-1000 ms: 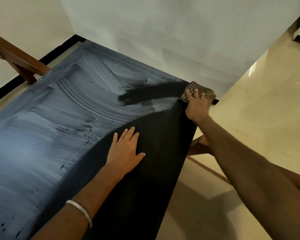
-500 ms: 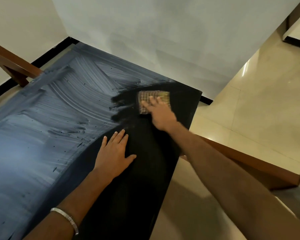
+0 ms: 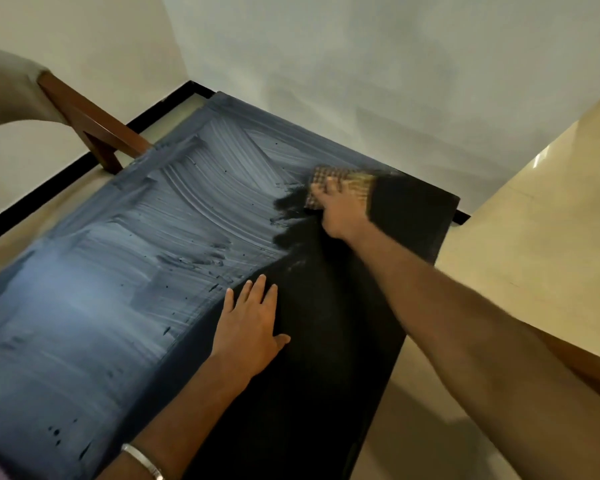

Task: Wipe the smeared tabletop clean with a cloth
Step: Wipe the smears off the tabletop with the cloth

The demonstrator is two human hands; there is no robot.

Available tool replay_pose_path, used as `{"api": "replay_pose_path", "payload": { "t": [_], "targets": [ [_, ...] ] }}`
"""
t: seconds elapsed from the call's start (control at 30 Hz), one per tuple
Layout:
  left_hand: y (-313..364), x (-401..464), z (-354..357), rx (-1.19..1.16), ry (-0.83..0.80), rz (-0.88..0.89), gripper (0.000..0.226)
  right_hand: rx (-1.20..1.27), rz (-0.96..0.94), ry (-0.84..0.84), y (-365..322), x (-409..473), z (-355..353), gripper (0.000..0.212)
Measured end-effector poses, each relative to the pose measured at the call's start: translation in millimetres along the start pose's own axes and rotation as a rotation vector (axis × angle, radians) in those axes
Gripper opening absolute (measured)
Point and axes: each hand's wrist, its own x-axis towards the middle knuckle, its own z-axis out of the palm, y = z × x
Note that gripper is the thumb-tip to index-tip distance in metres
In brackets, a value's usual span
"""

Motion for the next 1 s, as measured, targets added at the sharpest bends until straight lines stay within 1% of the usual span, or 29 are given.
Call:
{"api": "replay_pose_path", "payload": {
  "t": [0.07, 0.13, 0.17, 0.23, 0.3, 0.4, 0.5, 0.53, 0.6, 0.67, 0.73, 0.87, 1.0],
  "targets": [
    [-4.0, -3.4, 3.0, -0.014, 0.017, -0.015, 0.093, -0.041, -0.198, -0.027, -71.1, 0.5, 9.0, 0.074],
    [-7.0, -5.2, 5.2, -0.027, 0.003, -0.030, 0.091, -0.090, -0.370, -0.080, -117.2, -4.8, 16.8, 0.072],
    [-8.3, -5.9, 6.2, -0.034, -0.009, -0.034, 0.091, -0.110, -0.423, -0.099, -125.0, -6.1, 19.8, 0.072],
    [-8.0, -6.8, 7.6, -0.041, -0.004, -0.037, 0.091, -0.102, -0.440, -0.104, -110.7, -5.7, 19.7, 0.072],
    [-6.5, -7.6, 7.1, -0.039, 0.024, -0.039, 0.091, -0.066, -0.340, -0.034, -70.6, -5.6, 13.7, 0.073],
    [-5.1, -8.2, 4.4, -0.046, -0.004, -0.039, 0.091, 0.021, -0.010, 0.037, 24.6, -6.9, -0.6, 0.075],
    [-4.3, -8.5, 3.4, -0.053, -0.021, -0.035, 0.091, 0.050, 0.254, 0.005, 125.0, -9.6, -17.3, 0.075],
    [-5.1, -8.3, 3.7, -0.060, -0.021, -0.034, 0.091, 0.071, 0.306, -0.023, 143.8, -9.7, -20.7, 0.073],
    [-7.1, -7.7, 5.8, -0.065, -0.011, -0.030, 0.091, 0.071, 0.343, -0.049, 153.0, -4.0, -20.5, 0.072],
    [-9.3, -7.7, 8.3, -0.065, 0.002, -0.025, 0.091, 0.056, 0.352, -0.028, 132.7, 10.7, -17.0, 0.072],
    [-11.7, -7.9, 11.2, -0.060, 0.007, -0.012, 0.092, 0.039, 0.283, -0.008, 96.1, 30.0, -15.4, 0.073],
    [-15.6, -8.7, 16.2, -0.063, 0.031, 0.000, 0.092, -0.010, -0.005, -0.003, -8.2, 53.5, -10.6, 0.076],
    [-17.5, -9.1, 18.1, -0.072, 0.018, -0.001, 0.091, -0.064, -0.308, -0.034, -108.7, 35.7, 7.1, 0.075]
  ]
}}
